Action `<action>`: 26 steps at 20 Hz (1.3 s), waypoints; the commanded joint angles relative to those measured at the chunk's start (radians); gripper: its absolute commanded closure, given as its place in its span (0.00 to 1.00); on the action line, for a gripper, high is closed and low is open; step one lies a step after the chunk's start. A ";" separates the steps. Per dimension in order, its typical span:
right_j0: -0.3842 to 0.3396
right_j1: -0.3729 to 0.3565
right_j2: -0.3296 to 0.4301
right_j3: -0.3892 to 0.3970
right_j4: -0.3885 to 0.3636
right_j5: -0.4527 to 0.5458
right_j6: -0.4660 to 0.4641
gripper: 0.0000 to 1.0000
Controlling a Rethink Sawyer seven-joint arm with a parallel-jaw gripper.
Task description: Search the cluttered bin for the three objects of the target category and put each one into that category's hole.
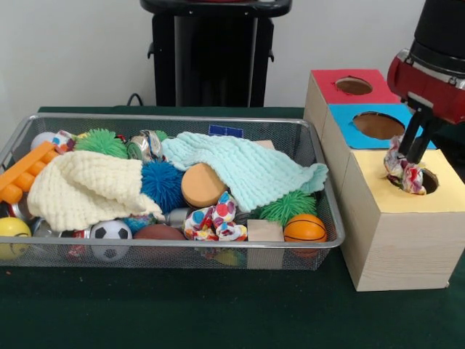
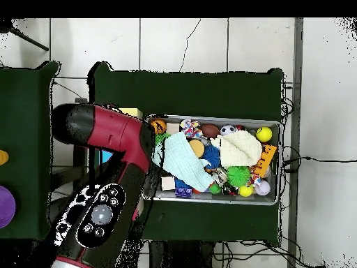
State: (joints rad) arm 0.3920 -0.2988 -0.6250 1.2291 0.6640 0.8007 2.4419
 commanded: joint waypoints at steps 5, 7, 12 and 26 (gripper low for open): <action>-0.031 0.048 0.209 0.100 0.058 -0.036 0.203 1.00; -0.039 0.046 0.236 0.112 0.070 -0.044 0.184 1.00; -0.064 0.039 0.292 0.133 0.077 -0.051 0.132 1.00; -0.016 0.124 0.104 0.065 -0.055 0.012 0.217 1.00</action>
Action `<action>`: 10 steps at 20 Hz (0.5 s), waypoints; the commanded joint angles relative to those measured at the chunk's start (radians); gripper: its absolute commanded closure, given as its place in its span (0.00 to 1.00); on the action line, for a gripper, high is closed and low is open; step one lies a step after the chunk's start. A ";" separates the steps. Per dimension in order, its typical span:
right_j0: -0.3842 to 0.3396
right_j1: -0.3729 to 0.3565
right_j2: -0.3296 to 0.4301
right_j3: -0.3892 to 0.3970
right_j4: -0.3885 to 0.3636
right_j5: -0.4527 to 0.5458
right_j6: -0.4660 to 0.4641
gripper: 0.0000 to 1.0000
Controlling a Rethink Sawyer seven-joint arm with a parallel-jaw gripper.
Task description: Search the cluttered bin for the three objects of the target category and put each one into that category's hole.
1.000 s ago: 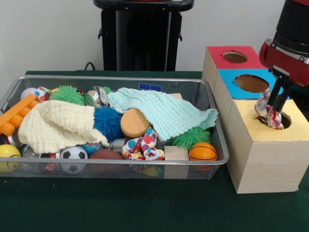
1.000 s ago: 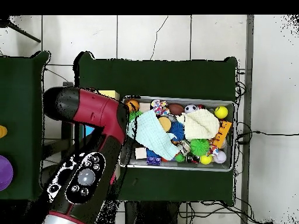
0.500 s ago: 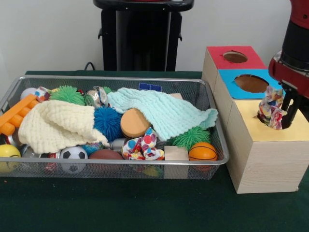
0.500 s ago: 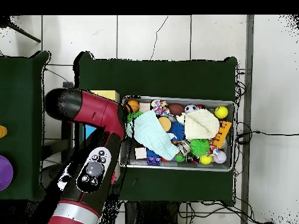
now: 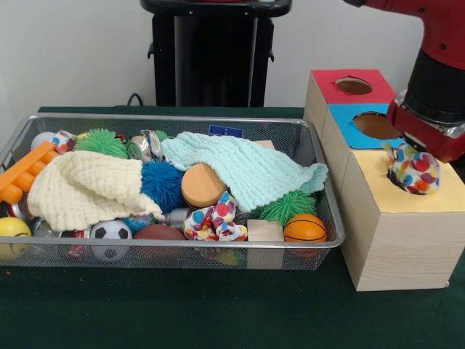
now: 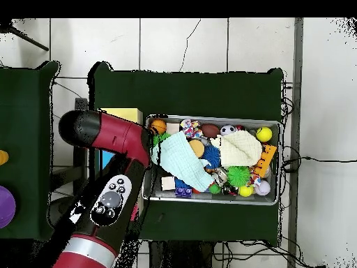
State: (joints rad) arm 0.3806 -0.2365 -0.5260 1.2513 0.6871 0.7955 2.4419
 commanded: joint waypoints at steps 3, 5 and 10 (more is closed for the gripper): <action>-0.012 0.058 0.012 0.055 -0.079 -0.010 0.196 1.00; -0.020 0.061 0.023 0.063 -0.079 -0.039 0.179 1.00; -0.081 0.056 0.149 0.126 -0.041 -0.223 0.077 1.00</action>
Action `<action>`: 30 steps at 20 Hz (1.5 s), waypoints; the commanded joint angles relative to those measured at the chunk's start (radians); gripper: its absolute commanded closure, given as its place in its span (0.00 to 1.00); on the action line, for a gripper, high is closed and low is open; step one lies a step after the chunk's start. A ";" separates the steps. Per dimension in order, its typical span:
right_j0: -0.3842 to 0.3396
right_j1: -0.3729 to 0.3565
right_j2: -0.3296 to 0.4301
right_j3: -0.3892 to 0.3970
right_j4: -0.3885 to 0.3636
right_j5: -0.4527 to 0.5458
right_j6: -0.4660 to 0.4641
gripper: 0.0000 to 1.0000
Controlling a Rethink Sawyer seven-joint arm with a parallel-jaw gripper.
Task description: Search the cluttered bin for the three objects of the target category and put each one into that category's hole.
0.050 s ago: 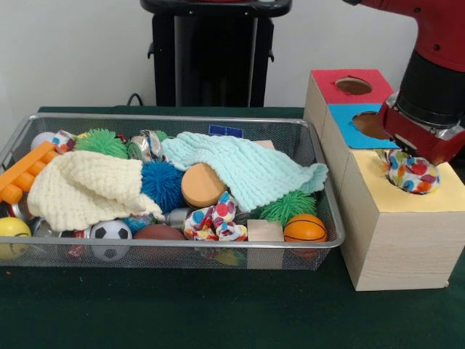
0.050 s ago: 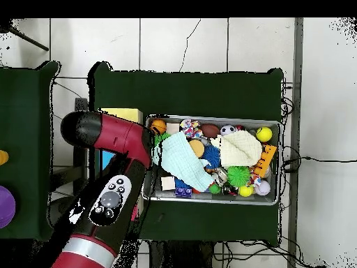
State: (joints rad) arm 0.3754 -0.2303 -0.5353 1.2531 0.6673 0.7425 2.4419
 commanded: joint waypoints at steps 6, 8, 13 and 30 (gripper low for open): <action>-0.171 0.058 0.369 0.187 -0.019 -0.445 0.025 1.00; -0.178 0.084 0.382 0.176 -0.037 -0.485 0.055 1.00; -0.172 0.128 0.381 0.149 -0.056 -0.533 0.103 1.00; -0.088 -0.076 0.152 0.107 -0.091 -0.124 0.162 1.00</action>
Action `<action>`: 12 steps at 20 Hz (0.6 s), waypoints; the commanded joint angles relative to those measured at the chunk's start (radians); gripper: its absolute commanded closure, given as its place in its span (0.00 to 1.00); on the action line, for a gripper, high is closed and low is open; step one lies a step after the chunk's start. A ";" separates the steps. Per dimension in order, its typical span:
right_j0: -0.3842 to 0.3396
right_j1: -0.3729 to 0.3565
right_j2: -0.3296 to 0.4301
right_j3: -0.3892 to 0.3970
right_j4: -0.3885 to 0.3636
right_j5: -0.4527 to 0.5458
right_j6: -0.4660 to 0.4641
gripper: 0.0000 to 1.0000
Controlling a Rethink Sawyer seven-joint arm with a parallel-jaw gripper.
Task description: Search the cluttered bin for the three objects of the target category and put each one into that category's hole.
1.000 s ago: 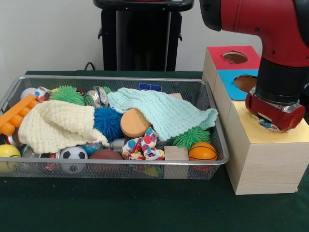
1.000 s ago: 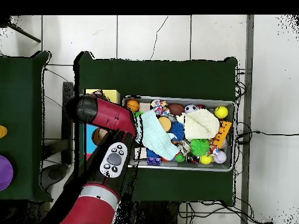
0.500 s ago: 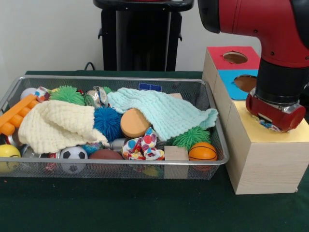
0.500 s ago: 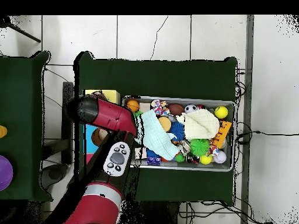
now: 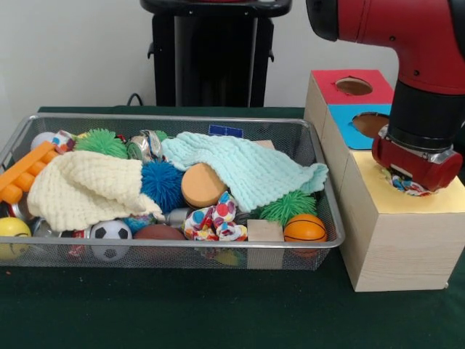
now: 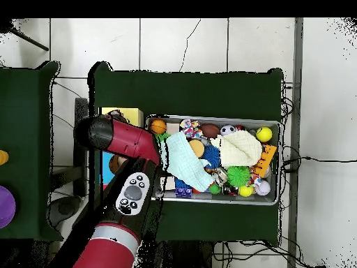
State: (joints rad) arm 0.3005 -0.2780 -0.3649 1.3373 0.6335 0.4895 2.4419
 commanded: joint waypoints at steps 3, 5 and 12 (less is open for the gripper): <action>-0.020 -0.033 -0.033 0.001 -0.062 0.140 0.145 1.00; -0.022 -0.043 -0.043 -0.010 -0.066 0.160 0.138 1.00; -0.034 -0.082 -0.053 -0.018 -0.079 0.205 0.127 1.00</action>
State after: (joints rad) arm 0.3055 -0.3125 -0.4055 1.3324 0.6110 0.5852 2.4419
